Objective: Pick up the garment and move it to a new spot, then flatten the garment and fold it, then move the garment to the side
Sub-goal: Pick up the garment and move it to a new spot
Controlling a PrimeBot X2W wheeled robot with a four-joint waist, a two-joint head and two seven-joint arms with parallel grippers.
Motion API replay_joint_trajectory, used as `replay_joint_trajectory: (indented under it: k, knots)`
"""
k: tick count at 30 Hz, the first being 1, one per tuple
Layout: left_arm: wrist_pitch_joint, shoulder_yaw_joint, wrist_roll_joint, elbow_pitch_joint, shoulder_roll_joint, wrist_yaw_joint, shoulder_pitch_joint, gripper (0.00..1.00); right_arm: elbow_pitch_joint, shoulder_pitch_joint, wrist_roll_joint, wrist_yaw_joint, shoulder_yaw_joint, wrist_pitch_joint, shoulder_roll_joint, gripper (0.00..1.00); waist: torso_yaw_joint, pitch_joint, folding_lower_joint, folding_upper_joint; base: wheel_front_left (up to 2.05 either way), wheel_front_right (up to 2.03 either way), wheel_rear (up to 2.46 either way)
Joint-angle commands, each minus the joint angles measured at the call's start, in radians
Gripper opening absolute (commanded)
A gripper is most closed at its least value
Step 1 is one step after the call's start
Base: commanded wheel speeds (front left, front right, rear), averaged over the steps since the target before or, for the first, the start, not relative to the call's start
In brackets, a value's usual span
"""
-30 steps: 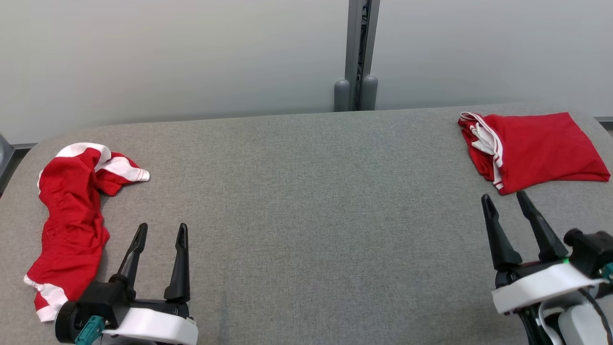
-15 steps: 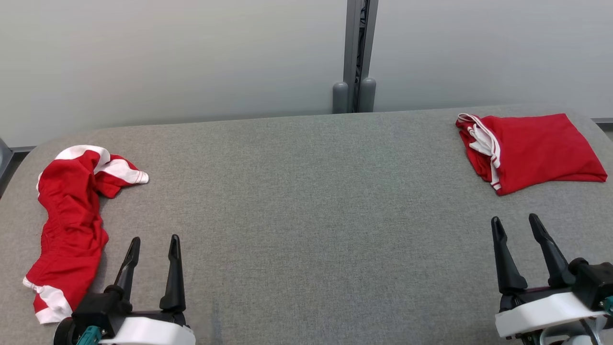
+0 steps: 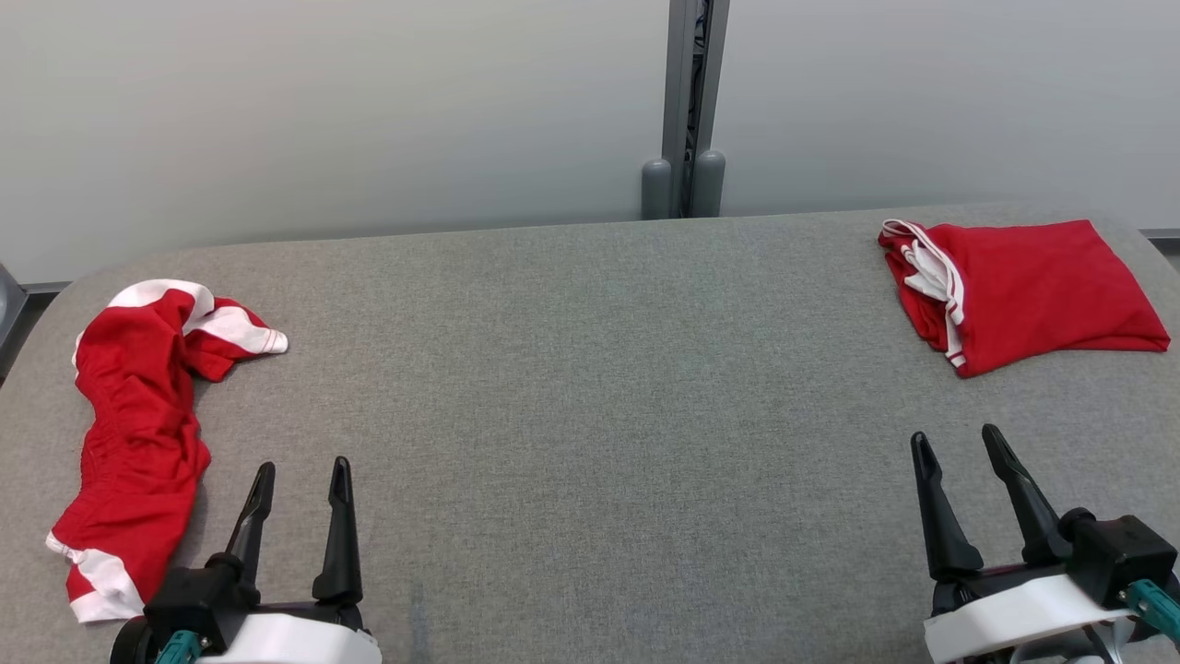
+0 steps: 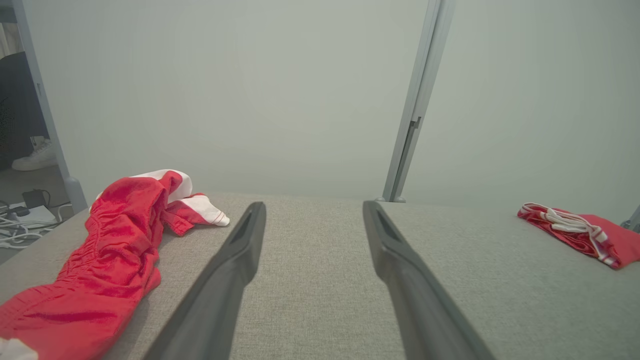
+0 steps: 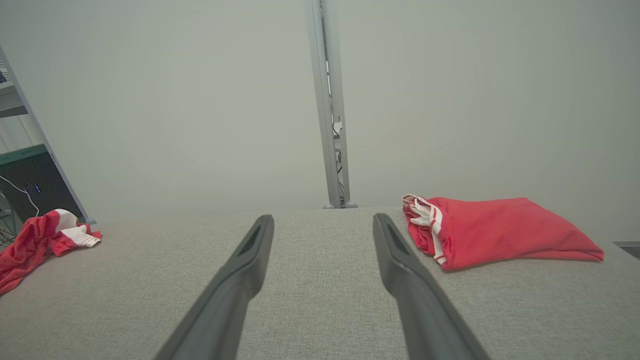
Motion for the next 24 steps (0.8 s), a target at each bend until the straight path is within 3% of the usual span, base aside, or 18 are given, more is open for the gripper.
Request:
replay_joint_trajectory:
  k: [1, 17, 24]
  knots:
    - [-0.002, 0.003, 0.006, -0.003, 0.005, -0.002, 0.005, 1.0, 0.0, 0.008, -0.001, 0.0, -0.001, -0.006, -0.002, 1.0, 0.0, 0.0, 0.0, -0.0001, 0.0, 0.0, 0.0]
    - [-0.002, -0.002, 0.013, -0.003, 0.001, 0.002, -0.001, 1.0, 0.006, -0.005, 0.01, 0.0, 0.004, -0.006, -0.003, 1.0, 0.01, 0.001, 0.0, -0.0001, 0.0, 0.0, 0.0]
    - [-0.002, 0.007, 0.015, -0.002, 0.013, 0.005, -0.011, 1.0, 0.005, -0.015, 0.027, 0.0, 0.017, -0.006, 0.001, 1.0, 0.055, -0.005, 0.0, -0.0001, 0.0, 0.0, 0.0]
